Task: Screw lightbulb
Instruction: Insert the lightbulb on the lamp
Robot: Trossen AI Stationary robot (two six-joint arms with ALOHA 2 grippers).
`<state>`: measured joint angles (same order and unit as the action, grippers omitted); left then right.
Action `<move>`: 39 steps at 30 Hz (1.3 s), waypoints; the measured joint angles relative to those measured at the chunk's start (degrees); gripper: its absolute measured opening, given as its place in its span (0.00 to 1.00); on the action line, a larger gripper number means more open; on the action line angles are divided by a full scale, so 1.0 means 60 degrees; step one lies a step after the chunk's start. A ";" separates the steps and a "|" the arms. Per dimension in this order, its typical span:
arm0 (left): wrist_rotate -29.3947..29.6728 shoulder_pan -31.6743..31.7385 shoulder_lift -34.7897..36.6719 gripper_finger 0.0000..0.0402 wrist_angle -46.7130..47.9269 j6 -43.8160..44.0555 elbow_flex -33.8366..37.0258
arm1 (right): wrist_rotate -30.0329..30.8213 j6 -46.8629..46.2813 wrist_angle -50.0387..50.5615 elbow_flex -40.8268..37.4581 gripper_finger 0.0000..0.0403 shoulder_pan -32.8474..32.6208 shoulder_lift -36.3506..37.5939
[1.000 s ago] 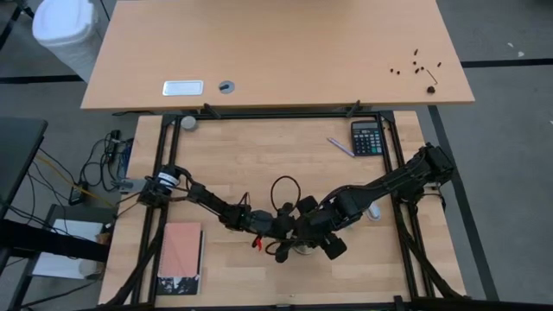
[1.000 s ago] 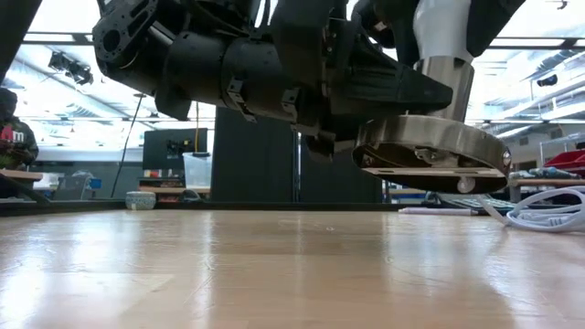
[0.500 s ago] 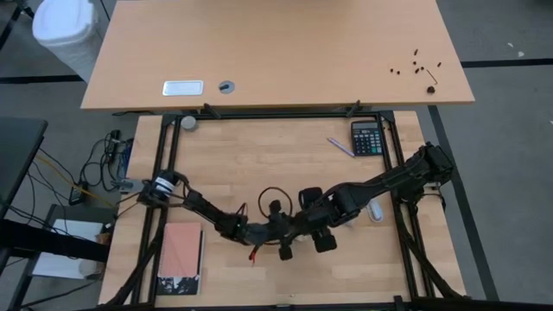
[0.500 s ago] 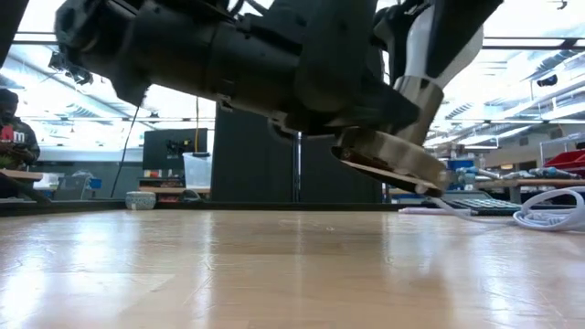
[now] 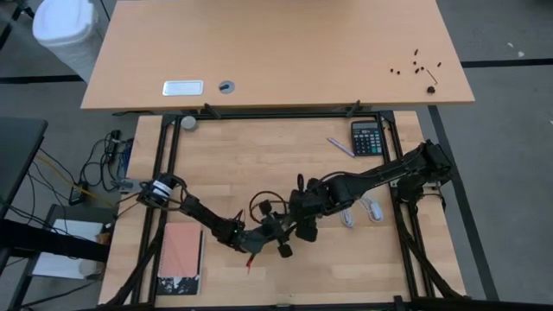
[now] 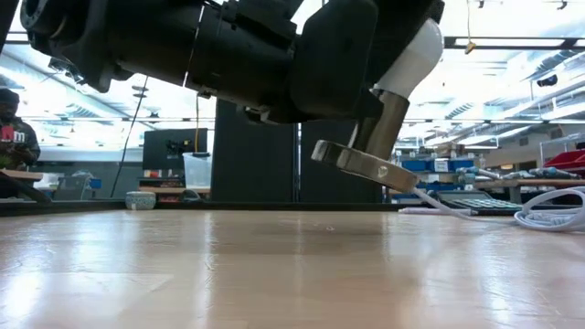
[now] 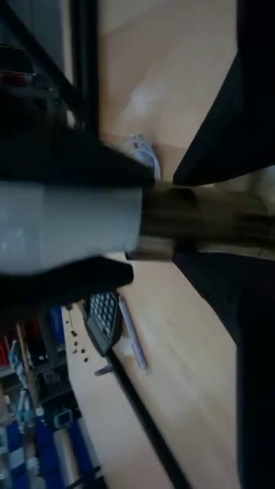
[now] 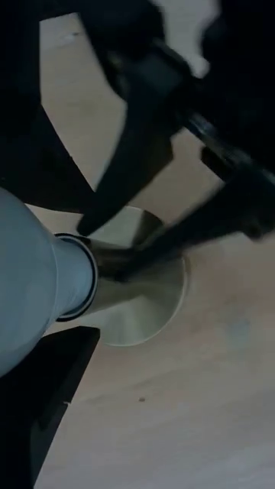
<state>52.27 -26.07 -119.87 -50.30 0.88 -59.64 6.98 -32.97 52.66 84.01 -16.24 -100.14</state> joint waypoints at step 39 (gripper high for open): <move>-0.1591 0.0223 0.0003 0.53 0.2181 0.3223 -0.0004 | 0.0843 0.1205 0.1342 0.0175 0.75 -0.0511 0.1637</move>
<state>42.73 -24.73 -119.85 -37.21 20.22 -59.66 12.04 -25.73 60.71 85.06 -19.30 -90.32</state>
